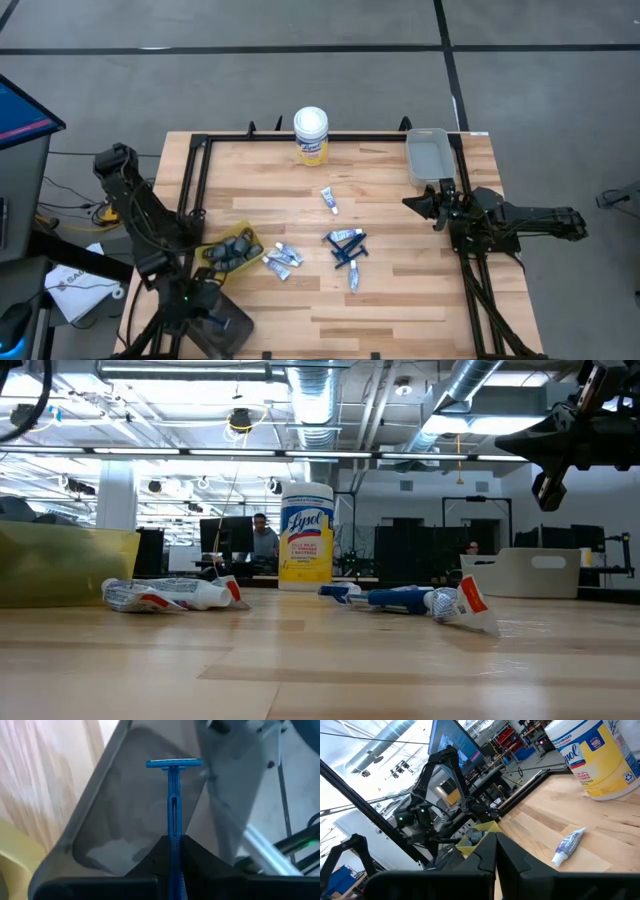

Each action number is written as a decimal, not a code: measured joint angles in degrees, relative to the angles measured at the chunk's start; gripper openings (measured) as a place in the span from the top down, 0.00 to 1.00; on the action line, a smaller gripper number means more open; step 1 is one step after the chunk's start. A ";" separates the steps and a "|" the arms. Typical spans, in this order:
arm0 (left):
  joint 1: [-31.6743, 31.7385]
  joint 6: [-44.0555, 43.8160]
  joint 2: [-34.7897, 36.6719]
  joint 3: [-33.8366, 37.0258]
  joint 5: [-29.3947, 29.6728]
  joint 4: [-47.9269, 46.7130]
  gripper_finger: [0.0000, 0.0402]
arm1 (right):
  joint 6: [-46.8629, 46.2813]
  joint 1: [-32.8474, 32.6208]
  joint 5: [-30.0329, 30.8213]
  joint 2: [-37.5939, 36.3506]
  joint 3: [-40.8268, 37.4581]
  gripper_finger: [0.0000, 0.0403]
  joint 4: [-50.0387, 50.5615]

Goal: Pick & Place Travel size toiletries
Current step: Put the dark blue razor into the black bin

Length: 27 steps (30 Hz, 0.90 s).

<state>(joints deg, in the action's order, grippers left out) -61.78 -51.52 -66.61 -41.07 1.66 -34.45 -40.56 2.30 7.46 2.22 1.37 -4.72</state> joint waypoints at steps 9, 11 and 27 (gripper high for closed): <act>0.02 0.08 0.00 2.59 -3.80 1.08 0.92 | 0.00 0.01 0.00 0.00 0.00 1.00 0.01; 0.02 0.08 0.00 2.59 -3.80 1.42 0.88 | 0.00 0.01 0.00 0.00 0.00 1.00 0.01; 4.34 -1.36 0.00 2.61 -3.60 12.71 0.58 | 0.00 -0.01 0.00 0.00 0.00 1.00 0.01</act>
<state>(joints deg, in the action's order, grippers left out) -57.44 -52.88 -66.61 -38.46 -1.93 -21.74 -40.56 2.28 7.46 2.22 1.37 -4.71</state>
